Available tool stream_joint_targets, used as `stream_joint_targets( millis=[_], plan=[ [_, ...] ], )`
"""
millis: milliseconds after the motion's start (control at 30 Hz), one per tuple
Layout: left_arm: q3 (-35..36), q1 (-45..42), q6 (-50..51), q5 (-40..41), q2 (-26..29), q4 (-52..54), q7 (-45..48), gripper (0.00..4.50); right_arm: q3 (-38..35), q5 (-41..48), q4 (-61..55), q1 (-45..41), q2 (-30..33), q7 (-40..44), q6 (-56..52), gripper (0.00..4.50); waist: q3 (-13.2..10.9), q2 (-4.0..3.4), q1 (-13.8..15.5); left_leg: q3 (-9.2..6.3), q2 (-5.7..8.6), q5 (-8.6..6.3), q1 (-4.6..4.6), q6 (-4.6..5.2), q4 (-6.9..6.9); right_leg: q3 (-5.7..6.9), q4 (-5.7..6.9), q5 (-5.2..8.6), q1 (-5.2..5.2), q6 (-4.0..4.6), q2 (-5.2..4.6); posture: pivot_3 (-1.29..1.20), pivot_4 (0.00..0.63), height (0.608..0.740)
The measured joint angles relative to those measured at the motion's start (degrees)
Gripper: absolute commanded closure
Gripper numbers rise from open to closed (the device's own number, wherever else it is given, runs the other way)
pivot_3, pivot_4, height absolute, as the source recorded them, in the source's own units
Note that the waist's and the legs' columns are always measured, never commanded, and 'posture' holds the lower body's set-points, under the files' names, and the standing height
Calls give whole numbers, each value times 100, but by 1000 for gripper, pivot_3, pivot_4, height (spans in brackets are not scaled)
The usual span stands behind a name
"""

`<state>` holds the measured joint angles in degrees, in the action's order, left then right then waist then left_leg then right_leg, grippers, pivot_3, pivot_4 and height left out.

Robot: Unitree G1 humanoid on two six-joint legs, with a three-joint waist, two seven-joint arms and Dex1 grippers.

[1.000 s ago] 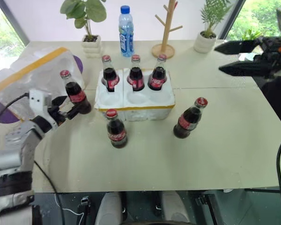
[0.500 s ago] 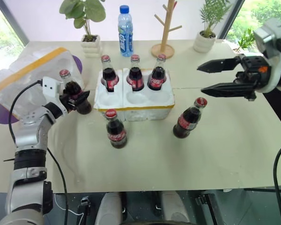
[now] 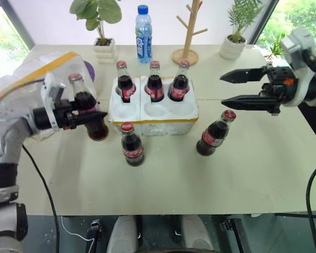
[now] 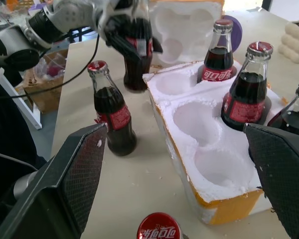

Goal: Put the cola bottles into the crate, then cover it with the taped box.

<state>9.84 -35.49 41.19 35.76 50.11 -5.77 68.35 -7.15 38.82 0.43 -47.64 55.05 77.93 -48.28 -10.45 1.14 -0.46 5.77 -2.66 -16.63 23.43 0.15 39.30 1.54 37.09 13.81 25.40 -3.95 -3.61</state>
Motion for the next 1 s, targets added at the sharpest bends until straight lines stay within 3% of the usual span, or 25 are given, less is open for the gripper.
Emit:
stream_joint_targets(
  millis=[233,400,700,1000],
  plan=[
    [-450,-1525,-210,-261,-651,-1170,198,1786,-20,8,7,42,-4,-234,74,0,0,0,29,-3,9,1,0,0,9,1,3,0,-4,0,7,0,150,740],
    [-711,-1926,-627,-601,-1027,-1909,326,1786,-42,25,-7,148,-9,-377,85,0,0,1,55,-3,7,1,1,0,10,0,2,0,-2,-1,9,0,150,740],
    [-564,-2041,-618,-630,-1048,-2068,366,1786,-139,30,-6,260,-11,-610,139,0,-1,0,76,-4,5,1,2,1,10,0,3,0,-1,-1,9,0,150,740],
    [-62,-1917,-375,-174,-1595,-1579,-277,1786,-124,19,98,271,-97,-673,274,0,-1,0,103,-3,3,1,4,0,20,-1,5,0,-2,-2,8,0,150,740]
  ],
)
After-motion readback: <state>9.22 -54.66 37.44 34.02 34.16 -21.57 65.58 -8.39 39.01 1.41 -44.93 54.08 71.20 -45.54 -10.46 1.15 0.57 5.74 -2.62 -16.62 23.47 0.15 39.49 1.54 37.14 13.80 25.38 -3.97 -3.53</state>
